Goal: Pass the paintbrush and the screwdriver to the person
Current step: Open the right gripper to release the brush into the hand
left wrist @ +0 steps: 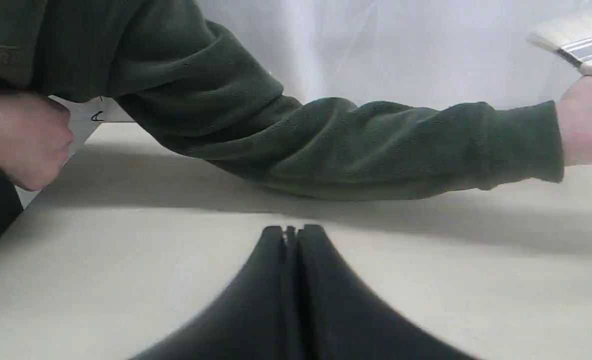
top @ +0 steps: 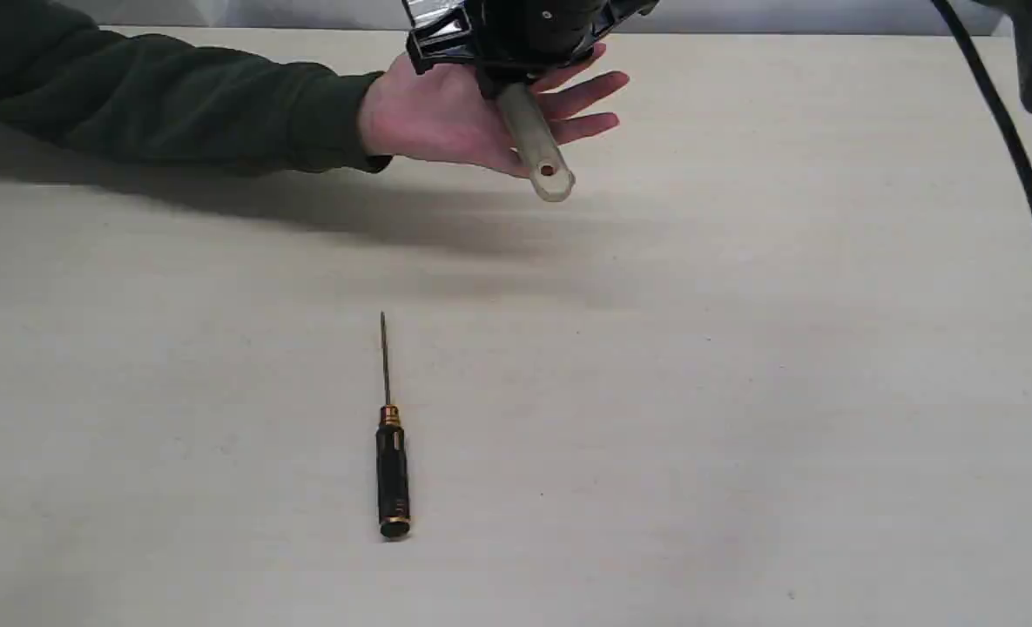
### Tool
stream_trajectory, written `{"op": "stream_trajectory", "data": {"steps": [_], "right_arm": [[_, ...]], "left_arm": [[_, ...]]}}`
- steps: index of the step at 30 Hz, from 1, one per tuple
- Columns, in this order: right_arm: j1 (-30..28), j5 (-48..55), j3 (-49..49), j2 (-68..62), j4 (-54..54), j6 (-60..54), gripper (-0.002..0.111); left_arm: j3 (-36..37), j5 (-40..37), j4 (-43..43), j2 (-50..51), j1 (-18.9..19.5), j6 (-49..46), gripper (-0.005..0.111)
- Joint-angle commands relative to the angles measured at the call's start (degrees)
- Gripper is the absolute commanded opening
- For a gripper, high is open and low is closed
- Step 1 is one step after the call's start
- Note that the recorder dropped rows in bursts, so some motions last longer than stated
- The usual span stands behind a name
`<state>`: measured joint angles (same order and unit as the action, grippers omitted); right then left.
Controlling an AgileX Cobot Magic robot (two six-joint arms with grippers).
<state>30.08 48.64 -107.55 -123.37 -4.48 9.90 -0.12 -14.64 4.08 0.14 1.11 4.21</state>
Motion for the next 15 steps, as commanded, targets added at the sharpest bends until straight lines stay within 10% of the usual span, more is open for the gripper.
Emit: {"op": "stream_trajectory", "data": {"steps": [1, 5, 15], "right_arm": [[-0.23, -0.78, -0.19, 1.78, -0.51, 0.25, 0.034], [-0.23, -0.20, -0.19, 4.22, -0.51, 0.25, 0.057], [-0.23, -3.42, 10.10, 12.50, -0.76, -0.93, 0.058]], "left_arm": [[0.12, 0.36, -0.10, -0.14, -0.47, 0.12, 0.000], [0.12, 0.36, -0.10, -0.14, -0.47, 0.12, 0.000], [0.12, 0.36, -0.10, -0.14, -0.47, 0.12, 0.000]]}}
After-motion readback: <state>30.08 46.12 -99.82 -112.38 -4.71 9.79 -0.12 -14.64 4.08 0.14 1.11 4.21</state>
